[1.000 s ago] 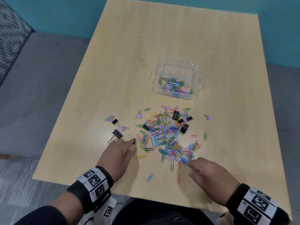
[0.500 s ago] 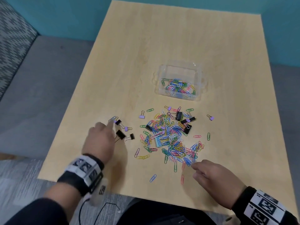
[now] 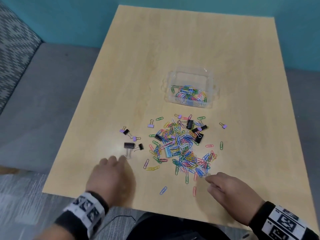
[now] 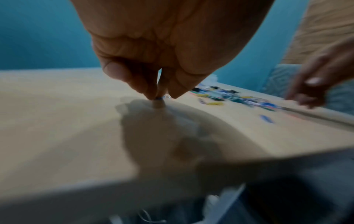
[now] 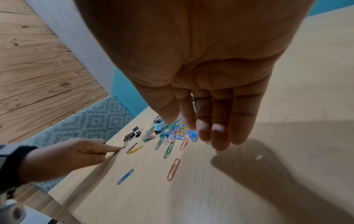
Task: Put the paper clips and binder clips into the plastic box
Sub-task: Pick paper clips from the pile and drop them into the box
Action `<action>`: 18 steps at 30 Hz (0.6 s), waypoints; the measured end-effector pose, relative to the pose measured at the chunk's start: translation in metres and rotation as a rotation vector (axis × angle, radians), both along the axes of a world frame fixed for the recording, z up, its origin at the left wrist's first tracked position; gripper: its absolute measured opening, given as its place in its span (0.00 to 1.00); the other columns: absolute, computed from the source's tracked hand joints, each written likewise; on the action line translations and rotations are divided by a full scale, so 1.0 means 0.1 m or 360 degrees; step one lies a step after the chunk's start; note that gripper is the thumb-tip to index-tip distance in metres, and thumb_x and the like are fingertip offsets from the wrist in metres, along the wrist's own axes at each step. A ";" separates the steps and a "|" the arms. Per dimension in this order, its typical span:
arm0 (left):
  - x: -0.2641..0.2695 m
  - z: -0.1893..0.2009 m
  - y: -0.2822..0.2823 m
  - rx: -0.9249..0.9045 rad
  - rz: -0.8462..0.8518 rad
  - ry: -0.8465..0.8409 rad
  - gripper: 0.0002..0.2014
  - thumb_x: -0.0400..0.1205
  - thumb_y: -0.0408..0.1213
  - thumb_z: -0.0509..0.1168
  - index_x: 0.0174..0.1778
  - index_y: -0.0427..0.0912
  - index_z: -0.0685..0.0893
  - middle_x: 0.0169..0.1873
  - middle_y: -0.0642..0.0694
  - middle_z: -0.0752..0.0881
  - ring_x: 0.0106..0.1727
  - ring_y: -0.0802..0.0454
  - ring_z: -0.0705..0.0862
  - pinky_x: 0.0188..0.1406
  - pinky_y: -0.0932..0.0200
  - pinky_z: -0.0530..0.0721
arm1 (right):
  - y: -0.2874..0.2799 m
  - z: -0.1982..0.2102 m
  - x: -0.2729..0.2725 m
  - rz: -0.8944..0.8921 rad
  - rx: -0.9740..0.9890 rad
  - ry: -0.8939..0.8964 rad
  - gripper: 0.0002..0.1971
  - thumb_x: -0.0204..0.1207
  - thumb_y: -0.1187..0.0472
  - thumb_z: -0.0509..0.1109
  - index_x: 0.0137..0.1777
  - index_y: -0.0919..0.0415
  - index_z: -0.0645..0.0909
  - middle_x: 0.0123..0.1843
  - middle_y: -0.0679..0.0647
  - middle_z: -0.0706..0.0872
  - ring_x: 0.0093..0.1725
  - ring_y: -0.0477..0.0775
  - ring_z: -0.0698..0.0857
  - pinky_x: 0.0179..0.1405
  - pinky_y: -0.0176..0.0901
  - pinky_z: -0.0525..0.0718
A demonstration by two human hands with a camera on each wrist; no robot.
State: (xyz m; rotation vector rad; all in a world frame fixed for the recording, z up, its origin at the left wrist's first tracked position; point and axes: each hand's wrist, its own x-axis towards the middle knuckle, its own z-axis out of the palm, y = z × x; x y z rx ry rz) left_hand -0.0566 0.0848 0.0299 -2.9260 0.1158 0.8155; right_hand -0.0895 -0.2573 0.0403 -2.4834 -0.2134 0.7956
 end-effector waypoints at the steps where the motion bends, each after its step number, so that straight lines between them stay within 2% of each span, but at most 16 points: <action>1: -0.13 -0.04 -0.09 -0.0064 -0.0112 -0.0036 0.32 0.63 0.39 0.67 0.65 0.41 0.76 0.40 0.46 0.79 0.38 0.43 0.76 0.33 0.50 0.81 | 0.01 0.00 0.00 -0.0001 -0.0004 0.0010 0.12 0.80 0.52 0.62 0.60 0.47 0.80 0.43 0.43 0.78 0.44 0.44 0.79 0.49 0.41 0.76; 3: -0.26 -0.15 -0.26 -0.0153 -0.0280 -0.0212 0.27 0.66 0.35 0.64 0.64 0.38 0.80 0.39 0.44 0.79 0.37 0.41 0.75 0.31 0.49 0.80 | 0.03 0.00 0.01 0.0013 -0.0014 0.0025 0.12 0.80 0.51 0.60 0.61 0.47 0.79 0.43 0.42 0.77 0.43 0.44 0.78 0.48 0.39 0.75; 5: -0.23 -0.19 -0.44 -0.0209 -0.0281 -0.0345 0.24 0.71 0.38 0.56 0.62 0.39 0.82 0.40 0.44 0.79 0.39 0.41 0.74 0.33 0.48 0.78 | 0.05 0.02 0.02 0.0033 -0.0019 0.0030 0.12 0.81 0.51 0.60 0.61 0.47 0.78 0.43 0.42 0.76 0.42 0.42 0.75 0.47 0.38 0.73; 7: -0.14 -0.22 -0.57 -0.0299 -0.0268 -0.0397 0.24 0.74 0.38 0.52 0.64 0.41 0.80 0.45 0.43 0.78 0.44 0.40 0.74 0.38 0.46 0.79 | 0.05 0.04 0.04 0.0038 -0.0017 0.0028 0.13 0.81 0.51 0.60 0.63 0.47 0.78 0.45 0.43 0.77 0.44 0.43 0.76 0.48 0.39 0.74; 8: -0.10 -0.24 -0.59 -0.0349 -0.0287 -0.0404 0.24 0.75 0.38 0.51 0.67 0.40 0.77 0.50 0.42 0.78 0.49 0.39 0.75 0.44 0.45 0.80 | 0.05 0.04 0.04 0.0036 -0.0021 0.0026 0.13 0.81 0.51 0.60 0.63 0.47 0.78 0.46 0.43 0.78 0.44 0.44 0.77 0.49 0.40 0.74; 10: -0.02 -0.27 -0.62 -0.0442 -0.0375 -0.0394 0.26 0.78 0.37 0.52 0.73 0.38 0.70 0.65 0.38 0.74 0.65 0.35 0.73 0.62 0.42 0.76 | 0.04 0.05 0.03 0.0015 -0.0028 0.0024 0.13 0.81 0.51 0.60 0.63 0.48 0.78 0.46 0.44 0.79 0.46 0.45 0.79 0.50 0.41 0.75; 11: 0.02 -0.30 -0.63 -0.0496 -0.0418 -0.0389 0.27 0.79 0.36 0.53 0.76 0.36 0.67 0.72 0.36 0.70 0.72 0.34 0.69 0.69 0.40 0.72 | 0.03 0.05 0.02 0.0008 -0.0024 0.0027 0.14 0.81 0.51 0.60 0.64 0.48 0.78 0.47 0.45 0.79 0.47 0.46 0.79 0.50 0.42 0.76; 13: 0.07 -0.37 -0.68 -0.0567 -0.0506 -0.0347 0.30 0.82 0.41 0.53 0.80 0.32 0.59 0.79 0.33 0.61 0.80 0.36 0.59 0.77 0.41 0.64 | 0.03 0.04 -0.02 0.0019 -0.0021 0.0020 0.14 0.81 0.51 0.59 0.63 0.48 0.78 0.46 0.44 0.78 0.47 0.45 0.79 0.50 0.41 0.75; 15: 0.11 -0.43 -0.72 -0.0547 -0.0559 -0.0296 0.34 0.83 0.50 0.49 0.81 0.31 0.55 0.81 0.33 0.57 0.82 0.39 0.54 0.78 0.42 0.62 | 0.04 0.03 -0.05 0.0032 -0.0026 0.0022 0.13 0.81 0.50 0.59 0.62 0.48 0.78 0.44 0.43 0.76 0.44 0.44 0.77 0.49 0.40 0.74; 18: 0.08 -0.45 -0.70 -0.0449 -0.0549 -0.0253 0.36 0.82 0.56 0.46 0.78 0.30 0.64 0.79 0.33 0.63 0.80 0.37 0.62 0.75 0.40 0.67 | 0.03 0.01 -0.09 0.0036 -0.0002 -0.0012 0.12 0.80 0.49 0.59 0.60 0.48 0.78 0.42 0.42 0.74 0.42 0.42 0.74 0.47 0.40 0.74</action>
